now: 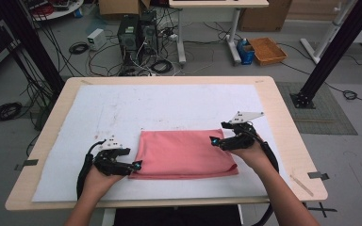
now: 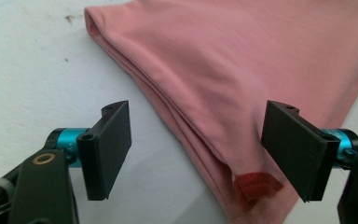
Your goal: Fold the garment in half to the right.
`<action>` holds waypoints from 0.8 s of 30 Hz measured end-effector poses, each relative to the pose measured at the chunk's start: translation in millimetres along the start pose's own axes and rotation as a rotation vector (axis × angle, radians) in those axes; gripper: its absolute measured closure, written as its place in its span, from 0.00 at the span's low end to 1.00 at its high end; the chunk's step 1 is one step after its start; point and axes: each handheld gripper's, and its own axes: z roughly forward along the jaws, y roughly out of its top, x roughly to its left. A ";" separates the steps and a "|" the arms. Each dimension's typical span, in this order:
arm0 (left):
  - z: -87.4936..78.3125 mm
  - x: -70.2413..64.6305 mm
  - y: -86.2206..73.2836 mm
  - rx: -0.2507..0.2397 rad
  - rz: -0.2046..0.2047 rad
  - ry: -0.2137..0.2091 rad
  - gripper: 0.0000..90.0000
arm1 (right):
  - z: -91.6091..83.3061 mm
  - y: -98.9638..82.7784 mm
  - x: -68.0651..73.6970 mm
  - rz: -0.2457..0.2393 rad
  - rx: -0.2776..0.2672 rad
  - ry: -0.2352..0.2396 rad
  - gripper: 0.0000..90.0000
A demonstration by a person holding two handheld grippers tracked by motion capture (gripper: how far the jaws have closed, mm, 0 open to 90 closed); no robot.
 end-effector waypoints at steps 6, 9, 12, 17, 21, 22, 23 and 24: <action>5.3 -6.8 -3.0 0.041 0.029 0.034 0.30 | -0.6 -0.4 -0.1 -0.006 -0.003 0.002 0.23; 4.4 -9.0 -3.7 0.047 0.034 0.045 0.31 | -0.5 -0.3 0.2 -0.003 0.001 -0.001 0.23; 1.8 -10.7 -5.2 0.052 0.035 0.046 0.33 | 0.1 0.7 0.0 -0.008 0.000 -0.003 0.23; -5.7 -13.8 -9.8 0.064 0.032 0.041 0.42 | -0.1 4.7 1.2 -0.012 0.000 -0.005 0.23; -9.7 -18.9 -11.1 0.079 0.027 0.054 0.51 | 0.5 9.4 2.0 -0.025 -0.002 -0.006 0.23; -10.3 -20.1 -10.9 0.086 0.025 0.055 0.53 | 1.0 10.6 2.4 -0.028 -0.002 -0.006 0.23; -10.7 -21.2 -10.8 0.090 0.025 0.049 0.56 | 1.5 11.9 3.0 -0.028 -0.001 -0.006 0.23; -11.0 -22.2 -10.9 0.091 0.027 0.032 0.61 | 2.0 13.0 3.4 -0.032 -0.001 -0.007 0.23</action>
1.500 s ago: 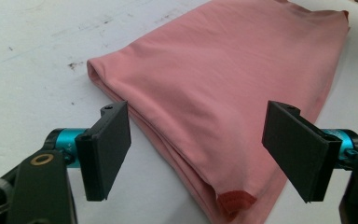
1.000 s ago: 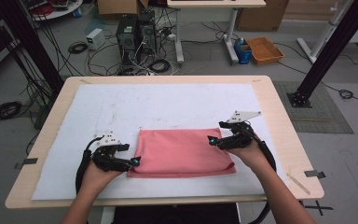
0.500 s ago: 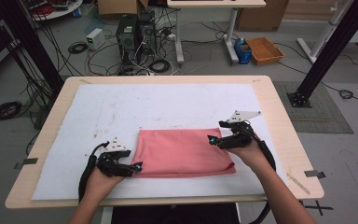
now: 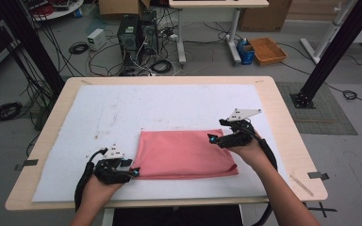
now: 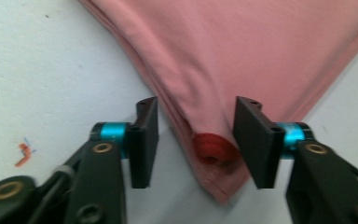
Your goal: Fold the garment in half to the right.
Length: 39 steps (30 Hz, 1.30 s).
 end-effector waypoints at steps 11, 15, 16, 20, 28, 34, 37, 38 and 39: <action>3.3 6.5 -8.5 -0.075 0.012 -0.115 0.85 | 9.0 14.2 3.6 -0.019 0.002 0.008 0.23; 3.9 11.5 -10.3 -0.092 -0.016 -0.152 0.87 | 12.7 21.8 3.7 -0.028 0.000 0.010 0.23; 3.9 11.4 -9.9 -0.092 -0.007 -0.152 0.88 | 13.9 23.6 3.8 -0.024 0.001 0.012 0.23; 2.9 11.6 -7.8 -0.107 0.012 -0.160 0.91 | 21.8 31.4 4.2 -0.030 0.006 0.022 0.23; -1.0 13.6 -3.6 -0.153 0.036 -0.213 0.92 | 54.1 55.4 10.8 -0.035 0.032 0.051 0.23; -1.6 14.1 -2.6 -0.171 0.038 -0.227 0.92 | 88.2 73.1 25.7 -0.060 0.069 0.098 0.23; -1.6 14.3 -1.9 -0.175 0.038 -0.234 0.92 | 109.7 79.7 35.3 -0.072 0.094 0.124 0.23; -2.1 14.6 -1.8 -0.176 0.039 -0.235 0.92 | 117.0 81.7 38.5 -0.078 0.104 0.134 0.23; -2.5 14.5 -1.8 -0.179 0.039 -0.237 0.92 | 124.0 83.8 42.1 -0.081 0.115 0.142 0.23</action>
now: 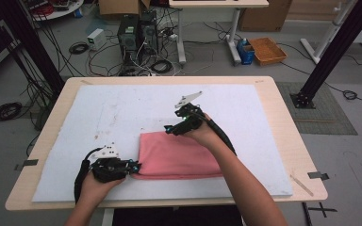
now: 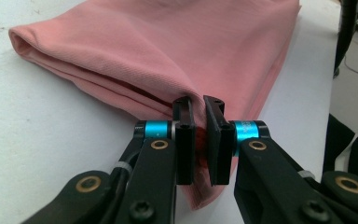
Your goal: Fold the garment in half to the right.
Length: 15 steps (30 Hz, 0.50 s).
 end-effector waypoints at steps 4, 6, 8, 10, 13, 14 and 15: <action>-1.0 -0.2 -0.3 -0.005 0.001 -0.012 0.92 | 25.3 11.1 8.4 -0.023 0.025 0.033 0.23; -0.9 -0.5 -0.7 -0.005 -0.002 -0.013 0.92 | 36.5 14.9 13.0 -0.019 0.041 0.054 0.24; -0.8 -0.8 -0.9 -0.001 -0.001 -0.011 0.92 | 48.5 18.0 17.5 -0.029 0.071 0.068 0.24; -1.2 -1.2 -1.1 0.013 -0.006 0.007 0.92 | 59.5 21.1 23.2 -0.035 0.093 0.082 0.24; -1.8 -3.9 -2.0 0.049 -0.040 0.060 0.79 | 72.4 25.2 31.3 -0.053 0.108 0.088 0.24; -2.6 -5.2 -2.8 0.068 -0.041 0.085 0.71 | 75.5 26.4 33.8 -0.058 0.111 0.089 0.24; -3.7 -7.3 -3.9 0.088 -0.040 0.108 0.66 | 77.9 27.2 35.7 -0.063 0.109 0.092 0.24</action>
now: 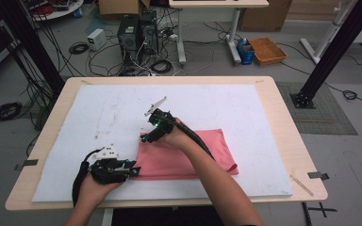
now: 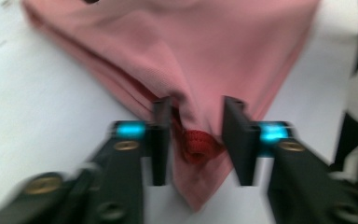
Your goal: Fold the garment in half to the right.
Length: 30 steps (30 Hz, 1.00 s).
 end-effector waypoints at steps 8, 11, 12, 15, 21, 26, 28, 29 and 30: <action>-0.6 -17.1 -5.2 0.095 0.049 0.124 0.62 | 8.4 1.2 2.5 -0.008 0.024 -0.006 0.24; 0.5 -16.4 -4.0 0.088 0.025 0.129 0.64 | 10.8 2.1 3.5 -0.013 0.026 -0.006 0.25; 0.3 -15.7 -3.7 0.091 0.027 0.125 0.67 | 11.8 2.7 5.0 -0.008 0.033 -0.002 0.26; 4.1 -15.3 -3.4 0.066 0.026 0.091 0.75 | 15.8 2.7 5.9 -0.022 0.044 0.002 0.29; 7.5 -14.1 -3.4 0.051 0.052 0.050 0.89 | 23.3 1.7 7.6 -0.036 0.073 0.017 0.40; 4.3 -8.2 -6.4 0.027 0.043 0.001 0.92 | 26.6 4.6 9.5 -0.037 0.075 0.048 0.55; 2.2 -6.3 -6.6 0.015 0.044 -0.010 0.92 | 28.0 5.5 9.7 -0.035 0.072 0.052 0.62; 1.4 -5.6 -6.3 0.014 0.045 -0.012 0.92 | 28.3 5.8 10.0 -0.033 0.075 0.055 0.66; 0.9 -5.2 -6.1 0.010 0.044 -0.018 0.92 | 28.8 6.1 10.0 -0.031 0.074 0.055 0.70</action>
